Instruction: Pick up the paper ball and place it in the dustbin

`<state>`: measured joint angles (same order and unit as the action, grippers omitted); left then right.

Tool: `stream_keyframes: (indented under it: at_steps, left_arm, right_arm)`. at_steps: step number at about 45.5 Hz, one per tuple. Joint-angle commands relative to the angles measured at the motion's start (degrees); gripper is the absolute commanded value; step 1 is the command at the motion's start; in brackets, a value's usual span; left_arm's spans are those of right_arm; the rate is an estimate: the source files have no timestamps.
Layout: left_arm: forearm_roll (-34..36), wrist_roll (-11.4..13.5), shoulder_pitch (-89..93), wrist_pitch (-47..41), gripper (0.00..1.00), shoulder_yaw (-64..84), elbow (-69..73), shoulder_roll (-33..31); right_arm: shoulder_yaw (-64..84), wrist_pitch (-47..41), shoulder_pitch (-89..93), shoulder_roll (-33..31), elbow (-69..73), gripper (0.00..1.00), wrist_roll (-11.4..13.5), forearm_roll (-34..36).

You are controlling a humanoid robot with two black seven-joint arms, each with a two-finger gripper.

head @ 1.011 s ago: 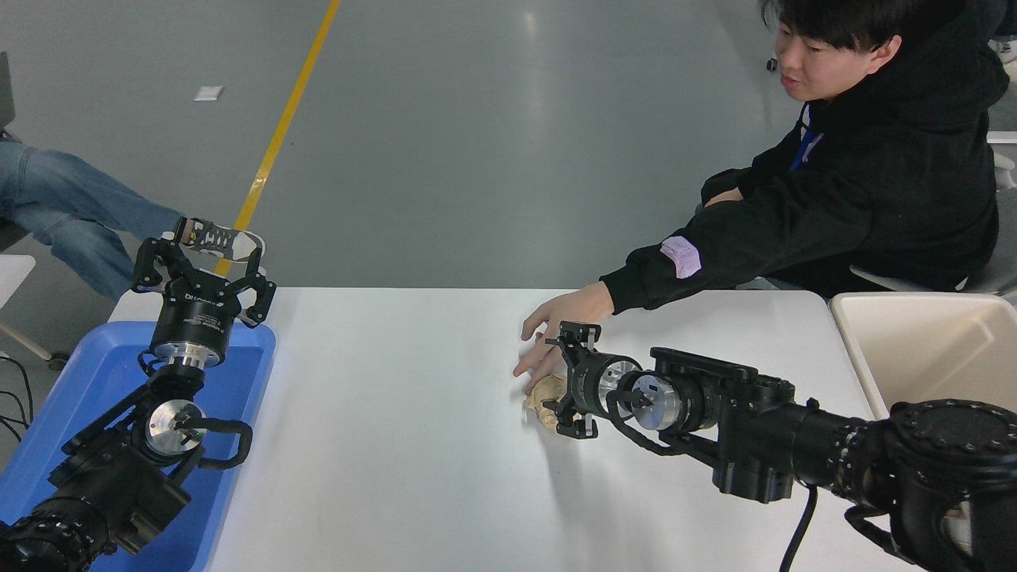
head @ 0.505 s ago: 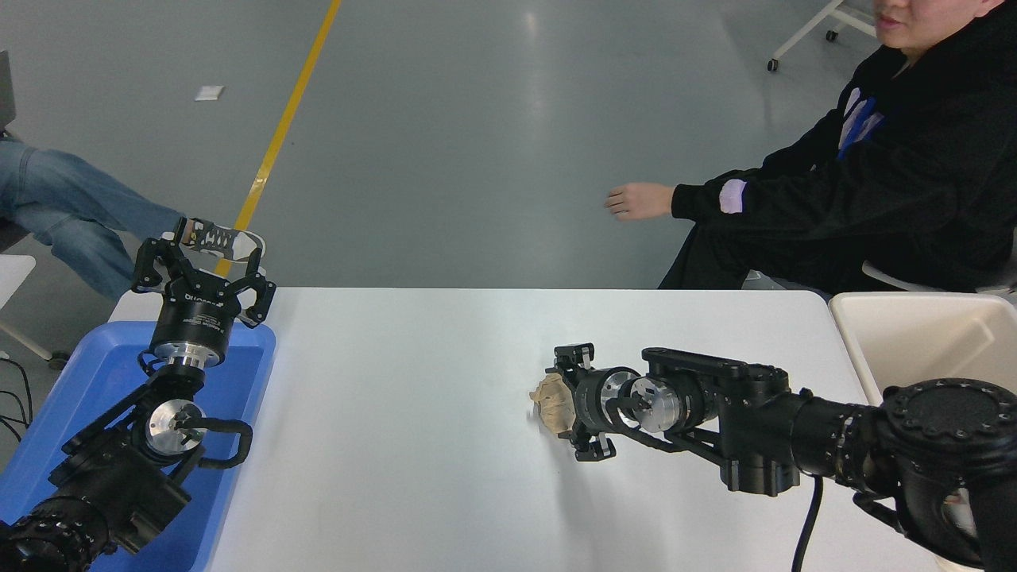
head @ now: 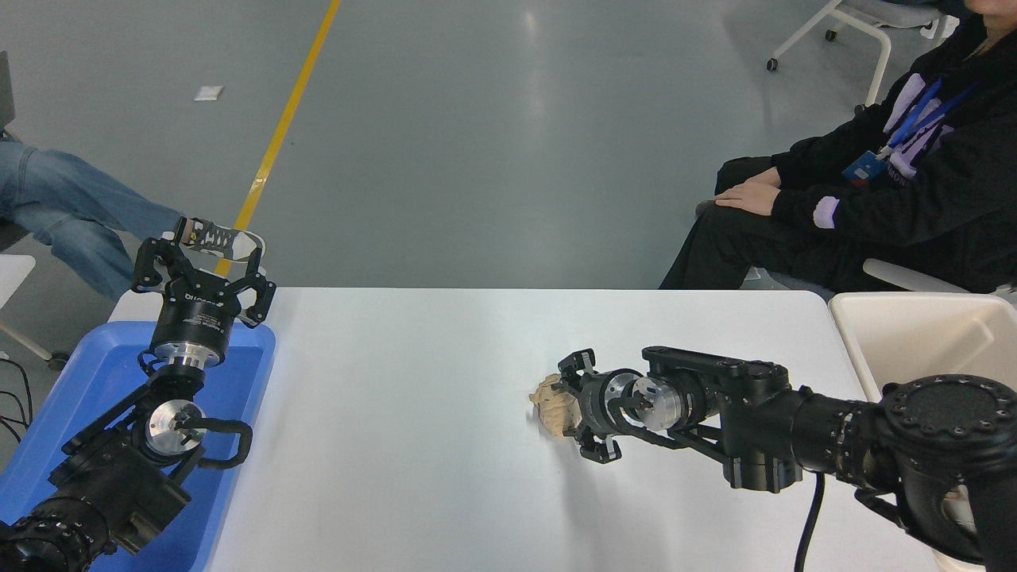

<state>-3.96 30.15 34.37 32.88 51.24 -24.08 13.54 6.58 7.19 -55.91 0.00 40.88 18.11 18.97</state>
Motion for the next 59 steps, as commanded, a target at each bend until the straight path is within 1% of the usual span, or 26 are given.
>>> stream_keyframes:
  at_steps: [1, 2, 20, 23, 28, 30, 35, 41, 47, 54, 59]
  left_arm:
    - [0.0, 0.0, 0.0, 0.0, 0.99, 0.0, 0.0, 0.0]
    - [0.0, 0.0, 0.0, 0.0, 0.99, 0.0, 0.0, 0.0]
    - [0.0, 0.0, 0.0, 0.0, 0.99, 0.0, 0.0, 0.0]
    - [0.0, 0.0, 0.0, -0.1, 0.99, 0.0, 0.0, 0.0]
    - [0.0, 0.0, 0.0, -0.1, 0.99, 0.0, 0.0, 0.0]
    - [0.0, 0.0, 0.0, -0.1, 0.99, 0.0, 0.0, 0.0]
    - [-0.1, 0.0, 0.0, -0.1, 0.99, 0.0, 0.0, 0.0]
    - [0.0, 0.0, 0.0, -0.1, 0.99, 0.0, 0.0, 0.0]
    - [0.0, 0.0, 0.0, -0.1, 0.99, 0.0, 0.0, 0.0]
    - [0.0, 0.0, 0.0, -0.1, 0.99, -0.1, 0.0, 0.0]
    - [0.0, 0.0, 0.0, -0.1, 0.99, -0.1, 0.0, 0.0]
  right_arm:
    - [-0.8, -3.2, 0.2, 0.0, 0.4, 0.04, 0.0, 0.4]
    - [-0.8, -3.7, 0.2, 0.0, 0.4, 0.0, 0.0, 0.5]
    - [-0.1, -4.7, -3.2, 0.0, 0.1, 0.0, 1.0, 0.3]
    - [0.4, -5.6, -4.6, 0.0, 0.4, 0.0, 2.2, 0.3]
    - [2.3, -8.6, -6.5, 0.0, 0.3, 0.0, 5.5, 0.2]
    - [3.5, -9.3, -8.0, 0.0, 0.3, 0.0, 6.4, 0.1]
    - [9.1, -11.5, -11.5, 0.0, 0.4, 0.0, 8.0, -0.2]
    - [16.7, -16.5, -17.5, 0.0, 0.5, 0.0, 8.4, -0.6]
    - [21.6, -17.6, -21.7, -5.3, 1.4, 0.0, 8.4, -2.2]
    - [22.9, -17.6, -24.9, -11.8, 1.6, 0.0, 8.3, -5.7]
    - [26.4, -17.6, -29.9, -14.7, 3.0, 0.0, 8.2, -6.0]
